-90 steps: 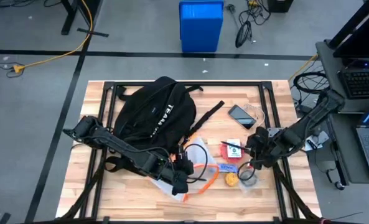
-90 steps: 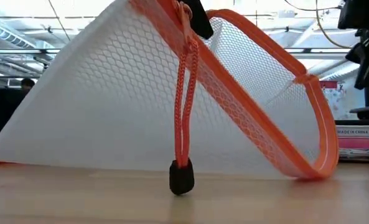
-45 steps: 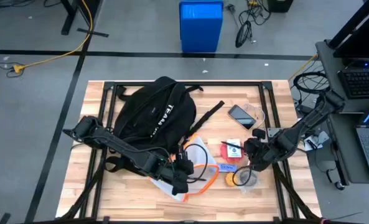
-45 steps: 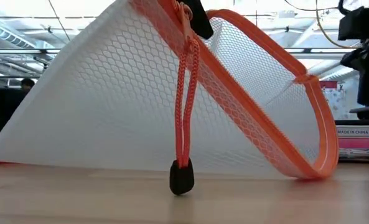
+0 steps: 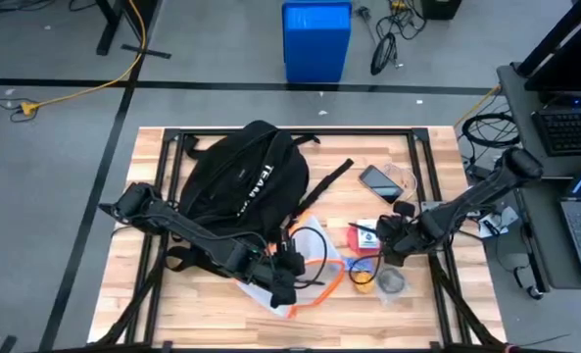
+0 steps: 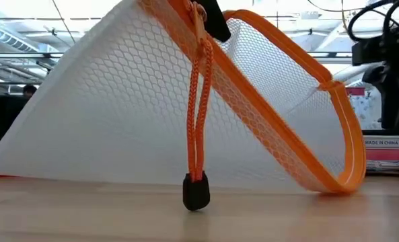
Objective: Unpack backpack
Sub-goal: Put the black pen into the orange zip bag
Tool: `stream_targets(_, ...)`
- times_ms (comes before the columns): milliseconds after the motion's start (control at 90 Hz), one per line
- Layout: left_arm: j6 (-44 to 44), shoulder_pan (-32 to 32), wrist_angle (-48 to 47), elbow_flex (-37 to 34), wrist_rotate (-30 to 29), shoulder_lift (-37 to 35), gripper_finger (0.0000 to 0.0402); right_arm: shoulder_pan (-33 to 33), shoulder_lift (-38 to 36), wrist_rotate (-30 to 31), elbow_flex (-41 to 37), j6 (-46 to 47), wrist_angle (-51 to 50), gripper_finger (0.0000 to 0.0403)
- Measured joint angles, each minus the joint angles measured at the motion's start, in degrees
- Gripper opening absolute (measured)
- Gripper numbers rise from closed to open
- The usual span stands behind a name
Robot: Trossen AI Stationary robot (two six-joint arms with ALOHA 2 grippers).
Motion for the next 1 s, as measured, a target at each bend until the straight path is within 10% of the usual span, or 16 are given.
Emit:
stream_targets(356, 0.04, 0.0, -0.01, 0.0, -0.02, 0.0, 0.0, -5.16, 4.27, -4.17, 0.0, -4.06, 2.35, 0.0139)
stream_targets(656, 0.1, 0.0, -0.01, 0.0, -0.09, 0.0, 0.0, -8.31, 5.77, -4.46, 0.0, -7.6, 2.69, 0.0017)
stream_targets(1000, 0.13, 0.0, -0.03, 0.0, -0.15, 0.0, 0.0, -8.27, 5.66, -4.61, 2.2, -9.32, 3.75, 0.0011)
